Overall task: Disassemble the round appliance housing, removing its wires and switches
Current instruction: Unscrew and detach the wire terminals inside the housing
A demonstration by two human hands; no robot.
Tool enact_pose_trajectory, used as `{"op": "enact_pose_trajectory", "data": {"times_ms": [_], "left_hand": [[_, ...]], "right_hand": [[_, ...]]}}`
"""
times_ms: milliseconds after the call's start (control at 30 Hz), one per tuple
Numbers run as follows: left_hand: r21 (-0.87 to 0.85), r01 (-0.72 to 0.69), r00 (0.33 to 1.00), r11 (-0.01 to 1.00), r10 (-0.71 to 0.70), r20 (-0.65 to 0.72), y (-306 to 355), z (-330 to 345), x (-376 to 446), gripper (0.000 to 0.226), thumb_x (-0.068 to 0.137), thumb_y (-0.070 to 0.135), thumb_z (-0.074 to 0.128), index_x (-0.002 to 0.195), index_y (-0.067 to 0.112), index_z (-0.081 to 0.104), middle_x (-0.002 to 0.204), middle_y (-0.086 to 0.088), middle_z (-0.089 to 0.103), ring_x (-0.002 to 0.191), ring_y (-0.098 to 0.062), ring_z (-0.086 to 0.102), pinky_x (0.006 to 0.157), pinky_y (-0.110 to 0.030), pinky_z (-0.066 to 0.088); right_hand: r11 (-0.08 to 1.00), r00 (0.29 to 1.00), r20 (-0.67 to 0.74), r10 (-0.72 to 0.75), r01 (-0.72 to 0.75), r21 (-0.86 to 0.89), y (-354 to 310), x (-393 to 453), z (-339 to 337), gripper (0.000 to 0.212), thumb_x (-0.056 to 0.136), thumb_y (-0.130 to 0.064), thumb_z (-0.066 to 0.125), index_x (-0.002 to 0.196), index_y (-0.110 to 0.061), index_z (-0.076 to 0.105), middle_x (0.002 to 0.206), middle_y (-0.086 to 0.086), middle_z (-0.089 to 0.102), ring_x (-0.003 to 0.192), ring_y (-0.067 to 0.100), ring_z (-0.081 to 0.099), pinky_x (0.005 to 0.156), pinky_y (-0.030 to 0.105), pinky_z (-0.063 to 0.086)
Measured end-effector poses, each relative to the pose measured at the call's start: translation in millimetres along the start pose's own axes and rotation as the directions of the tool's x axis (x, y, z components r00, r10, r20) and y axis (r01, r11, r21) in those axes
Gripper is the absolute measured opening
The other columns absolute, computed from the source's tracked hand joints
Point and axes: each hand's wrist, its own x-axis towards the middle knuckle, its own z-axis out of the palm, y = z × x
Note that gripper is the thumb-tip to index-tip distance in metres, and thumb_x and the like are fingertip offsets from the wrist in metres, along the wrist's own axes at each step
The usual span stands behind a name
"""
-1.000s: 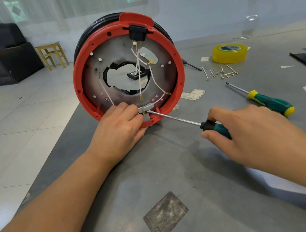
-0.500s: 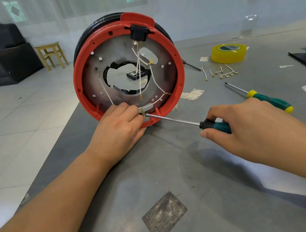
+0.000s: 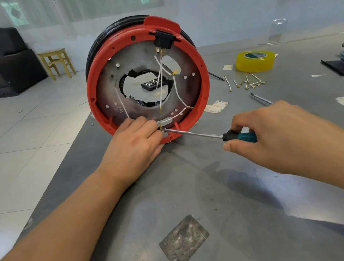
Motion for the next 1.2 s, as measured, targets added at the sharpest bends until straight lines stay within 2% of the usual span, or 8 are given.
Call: {"op": "enact_pose_trajectory", "data": {"times_ms": [167,300,467,600,733,900,1000,1200], "left_hand": [[-0.025,0.012,1.0,1.0,-0.012,-0.008,-1,2,0,0.03,0.1,0.024,0.056,0.082,0.003,0.067,0.081,-0.013,0.06,0.073,-0.035,0.06,0.061,-0.043,0.047],[-0.027,0.026,1.0,0.999,-0.027,-0.008,-2,4,-1,0.031,0.101,0.024,0.057,0.082,0.003,0.067,0.081,-0.013,0.059,0.073,-0.035,0.059,0.061,-0.043,0.047],[-0.041,0.039,0.999,0.998,-0.039,-0.001,-3,7,-3,0.028,0.099,0.024,0.063,0.082,0.003,0.067,0.081,-0.013,0.058,0.073,-0.035,0.059,0.062,-0.044,0.048],[-0.045,0.051,0.999,0.998,-0.052,-0.006,-4,10,-4,0.026,0.098,0.023,0.065,0.083,0.003,0.067,0.082,-0.012,0.057,0.074,-0.034,0.058,0.063,-0.044,0.048],[-0.088,0.095,0.996,0.992,-0.094,0.005,-6,13,-8,0.022,0.091,0.018,0.076,0.081,0.003,0.064,0.082,-0.011,0.054,0.076,-0.034,0.054,0.063,-0.044,0.045],[-0.093,0.086,0.996,0.992,-0.086,0.0,-7,16,-9,0.021,0.093,0.021,0.072,0.084,0.004,0.064,0.085,-0.009,0.054,0.081,-0.029,0.048,0.065,-0.043,0.043],[-0.099,0.103,0.995,0.99,-0.102,0.013,-8,15,-9,0.021,0.091,0.021,0.075,0.084,0.004,0.065,0.086,-0.01,0.054,0.081,-0.03,0.049,0.065,-0.044,0.046],[-0.099,0.148,0.989,0.984,-0.144,0.045,-5,10,-8,0.022,0.087,0.019,0.08,0.084,0.003,0.065,0.085,-0.012,0.056,0.079,-0.034,0.054,0.063,-0.048,0.049]], "right_hand": [[1.0,0.997,-0.077,-0.006,0.004,-0.028,1,-7,22,0.04,0.087,-0.075,0.036,0.1,-0.039,0.047,0.07,-0.01,0.053,0.064,0.014,0.056,0.054,0.031,0.052],[0.999,0.991,-0.134,-0.018,0.012,-0.049,2,-11,33,0.04,0.089,-0.074,0.034,0.1,-0.037,0.042,0.066,-0.009,0.047,0.063,0.021,0.053,0.047,0.028,0.037],[0.998,0.988,-0.146,-0.05,0.044,-0.047,1,-14,42,0.042,0.09,-0.074,0.03,0.102,-0.035,0.039,0.07,-0.007,0.053,0.068,0.027,0.055,0.051,0.033,0.042],[0.997,0.988,-0.139,-0.063,0.056,-0.055,1,-16,46,0.043,0.088,-0.072,0.023,0.1,-0.033,0.037,0.064,-0.011,0.043,0.065,0.027,0.048,0.047,0.032,0.029],[0.998,0.99,-0.122,-0.07,0.069,-0.008,-3,-15,53,0.037,0.095,-0.069,0.027,0.098,-0.032,0.03,0.077,-0.009,0.054,0.066,0.029,0.047,0.052,0.036,0.035],[0.997,0.989,-0.126,-0.074,0.076,0.013,0,-13,57,0.038,0.094,-0.068,0.027,0.098,-0.031,0.031,0.077,-0.008,0.056,0.069,0.029,0.053,0.054,0.037,0.039],[0.996,0.983,-0.164,-0.08,0.086,0.032,6,-10,56,0.039,0.091,-0.071,0.029,0.1,-0.033,0.035,0.068,-0.01,0.051,0.068,0.027,0.055,0.051,0.035,0.037],[0.988,0.963,-0.224,-0.153,0.154,-0.011,28,8,56,0.046,0.081,-0.078,0.025,0.096,-0.041,0.046,0.056,-0.018,0.043,0.053,0.004,0.042,0.044,0.027,0.029]]}}
